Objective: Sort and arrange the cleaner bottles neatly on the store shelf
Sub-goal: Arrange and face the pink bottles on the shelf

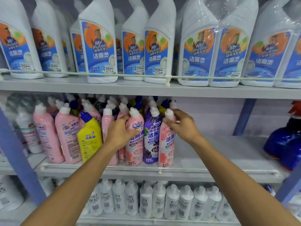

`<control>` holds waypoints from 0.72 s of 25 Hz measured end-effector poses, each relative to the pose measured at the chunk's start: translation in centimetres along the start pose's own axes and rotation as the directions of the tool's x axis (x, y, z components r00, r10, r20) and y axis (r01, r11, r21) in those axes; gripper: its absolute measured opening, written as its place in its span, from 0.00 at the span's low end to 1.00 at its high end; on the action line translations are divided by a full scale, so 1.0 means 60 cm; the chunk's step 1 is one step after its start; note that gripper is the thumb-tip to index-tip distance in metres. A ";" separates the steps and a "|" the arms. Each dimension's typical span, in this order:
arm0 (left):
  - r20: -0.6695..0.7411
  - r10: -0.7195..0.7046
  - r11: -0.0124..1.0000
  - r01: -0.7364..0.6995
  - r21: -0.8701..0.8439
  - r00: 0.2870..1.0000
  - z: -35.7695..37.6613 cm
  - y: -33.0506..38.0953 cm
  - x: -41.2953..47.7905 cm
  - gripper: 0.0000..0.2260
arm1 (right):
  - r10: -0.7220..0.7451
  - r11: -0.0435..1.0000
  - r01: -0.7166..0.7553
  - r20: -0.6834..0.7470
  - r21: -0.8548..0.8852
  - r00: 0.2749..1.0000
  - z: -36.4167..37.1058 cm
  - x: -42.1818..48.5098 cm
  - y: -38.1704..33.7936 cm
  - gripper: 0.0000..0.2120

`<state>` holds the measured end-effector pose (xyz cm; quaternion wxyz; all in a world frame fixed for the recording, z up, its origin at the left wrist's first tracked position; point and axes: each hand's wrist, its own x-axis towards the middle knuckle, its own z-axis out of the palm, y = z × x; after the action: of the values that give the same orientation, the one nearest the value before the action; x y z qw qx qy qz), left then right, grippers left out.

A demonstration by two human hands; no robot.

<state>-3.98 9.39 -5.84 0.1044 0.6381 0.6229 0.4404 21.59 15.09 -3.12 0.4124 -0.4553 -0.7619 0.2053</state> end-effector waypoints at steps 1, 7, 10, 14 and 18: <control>-0.009 -0.006 1.000 0.006 -0.029 1.000 0.001 0.000 -0.003 0.22 | 0.007 1.000 -0.008 0.025 0.026 1.000 -0.003 -0.003 0.007 0.27; 0.021 0.058 0.984 -0.054 -0.170 0.998 -0.024 0.019 -0.026 0.23 | -0.012 0.996 -0.004 0.187 0.086 0.982 -0.012 -0.022 0.036 0.43; 0.051 0.100 0.968 -0.085 -0.235 0.994 -0.044 0.056 -0.023 0.24 | -0.027 0.994 0.014 0.118 0.111 0.993 -0.022 -0.017 0.040 0.40; 0.142 0.174 0.963 -0.138 -0.232 0.975 -0.042 0.113 -0.013 0.23 | -0.009 0.997 0.007 0.020 0.080 1.000 -0.076 -0.006 0.049 0.38; 0.210 0.190 0.947 -0.122 -0.298 0.959 0.018 0.169 -0.002 0.20 | 0.011 1.000 -0.010 -0.031 0.027 0.999 -0.146 -0.005 0.075 0.35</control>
<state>3.93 7.68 0.37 0.2324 0.7120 0.4840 0.4526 31.17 16.55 -1.34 0.4289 -0.4570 -0.7502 0.2105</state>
